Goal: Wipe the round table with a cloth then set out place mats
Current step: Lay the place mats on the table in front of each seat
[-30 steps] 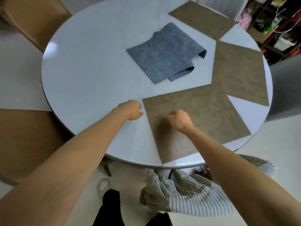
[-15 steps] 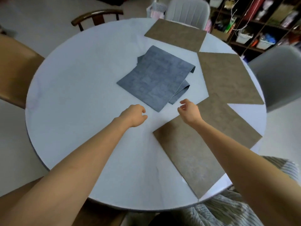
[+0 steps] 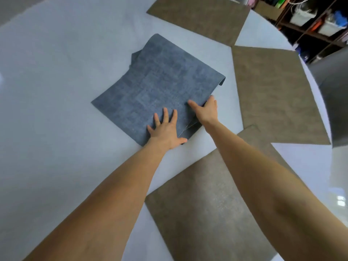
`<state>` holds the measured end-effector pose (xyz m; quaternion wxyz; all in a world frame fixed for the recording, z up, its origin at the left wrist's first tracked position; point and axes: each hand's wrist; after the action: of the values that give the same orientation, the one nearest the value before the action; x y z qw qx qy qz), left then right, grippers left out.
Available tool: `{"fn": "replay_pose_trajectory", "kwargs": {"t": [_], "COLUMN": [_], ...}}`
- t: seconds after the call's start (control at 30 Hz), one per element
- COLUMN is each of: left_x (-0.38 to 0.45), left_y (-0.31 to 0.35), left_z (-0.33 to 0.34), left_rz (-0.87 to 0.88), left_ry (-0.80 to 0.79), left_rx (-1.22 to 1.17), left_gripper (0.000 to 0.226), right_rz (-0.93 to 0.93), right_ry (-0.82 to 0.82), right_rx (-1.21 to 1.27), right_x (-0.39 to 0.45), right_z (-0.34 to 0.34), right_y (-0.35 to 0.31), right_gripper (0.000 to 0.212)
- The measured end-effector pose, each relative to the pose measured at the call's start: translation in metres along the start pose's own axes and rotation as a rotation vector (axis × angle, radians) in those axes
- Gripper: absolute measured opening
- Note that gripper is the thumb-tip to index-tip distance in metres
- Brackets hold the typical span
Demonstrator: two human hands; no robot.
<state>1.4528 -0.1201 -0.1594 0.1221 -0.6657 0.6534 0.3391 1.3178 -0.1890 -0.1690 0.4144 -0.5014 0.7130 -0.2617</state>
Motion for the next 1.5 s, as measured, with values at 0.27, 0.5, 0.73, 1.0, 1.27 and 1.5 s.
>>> {"fn": "replay_pose_trajectory", "kwargs": {"t": [0.27,0.5,0.73,1.0,1.27,1.5], "left_x": [0.031,0.041,0.008,-0.077,-0.163,-0.219], "left_y": [0.008,0.005,0.010,-0.073,-0.143,-0.229], "left_z": [0.015,0.010,0.012,-0.012,-0.004,0.015], "left_rz": [-0.030,-0.039,-0.007,0.044,0.098,0.029], "left_ry": [-0.056,-0.076,0.021,0.247,0.062,0.010], "left_rx": [0.001,0.035,0.243,0.077,0.217,0.435], "left_gripper": [0.114,0.087,0.078,0.058,0.068,0.043], "right_rz": [-0.058,-0.006,-0.092,-0.273,-0.611,-0.496], "right_ry": [0.076,0.035,0.158,0.010,-0.035,-0.341], "right_rx": [-0.328,-0.093,0.118,-0.036,-1.086,-1.101], "right_x": [0.025,0.036,-0.022,-0.154,-0.204,-0.302], "right_z": [0.028,0.023,0.016,0.037,0.056,0.127], "right_y": [0.048,0.042,0.018,-0.019,0.017,0.005], "right_gripper": [0.071,0.039,0.048,0.045,0.075,0.067]}}
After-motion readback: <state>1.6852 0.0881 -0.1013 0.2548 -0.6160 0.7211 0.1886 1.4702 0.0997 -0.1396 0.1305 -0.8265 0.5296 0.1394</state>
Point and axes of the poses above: each hand's wrist, its own x-axis towards the middle knuckle, its own z-axis out of the palm, y = z × x, and after that the axes turned 8 degrees about -y, right-handed
